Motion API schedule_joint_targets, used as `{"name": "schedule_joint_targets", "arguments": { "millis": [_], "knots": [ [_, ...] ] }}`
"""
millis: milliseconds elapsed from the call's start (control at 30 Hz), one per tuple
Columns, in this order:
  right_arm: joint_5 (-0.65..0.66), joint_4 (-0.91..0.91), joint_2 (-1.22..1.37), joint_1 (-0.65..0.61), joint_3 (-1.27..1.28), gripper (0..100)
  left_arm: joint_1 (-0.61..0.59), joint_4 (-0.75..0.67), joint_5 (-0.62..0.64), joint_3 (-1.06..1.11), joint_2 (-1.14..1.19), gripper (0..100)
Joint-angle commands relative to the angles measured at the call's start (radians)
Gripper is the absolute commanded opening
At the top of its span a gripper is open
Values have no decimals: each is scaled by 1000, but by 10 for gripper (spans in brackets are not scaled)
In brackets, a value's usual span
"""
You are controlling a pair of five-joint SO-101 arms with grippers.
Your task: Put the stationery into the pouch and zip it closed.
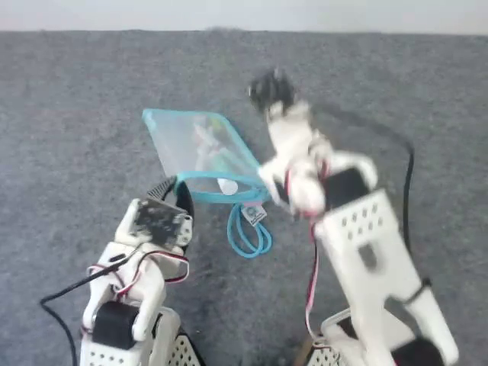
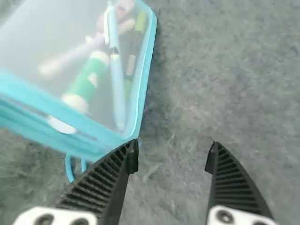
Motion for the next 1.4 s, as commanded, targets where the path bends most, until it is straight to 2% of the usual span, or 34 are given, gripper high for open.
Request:
{"name": "schedule_joint_targets", "arguments": {
  "millis": [0, 100, 367, 533, 667, 900, 1167, 1367],
  "knots": [
    [57, -271, -199, 1, 345, 243, -91, -38, 83, -147, -21, 12],
    [112, -300, -246, -38, 430, 243, -178, -89, 130, -125, -17, 12],
    [118, -323, -246, -62, 465, 244, -183, -123, 144, -36, -20, 12],
    [115, -274, -249, -111, 450, 245, -183, -124, 144, -4, -20, 12],
    [34, -232, -245, -189, 390, 245, -181, -132, 143, 44, -20, 12],
    [6, -240, -90, -206, 287, 245, -181, -130, 143, 68, -20, 12],
    [-163, -438, 213, -200, 227, 245, -181, -130, 143, 68, -20, 12],
    [-210, -533, 262, -196, 227, 242, -180, -126, 143, 70, -20, 12]
  ]
}}
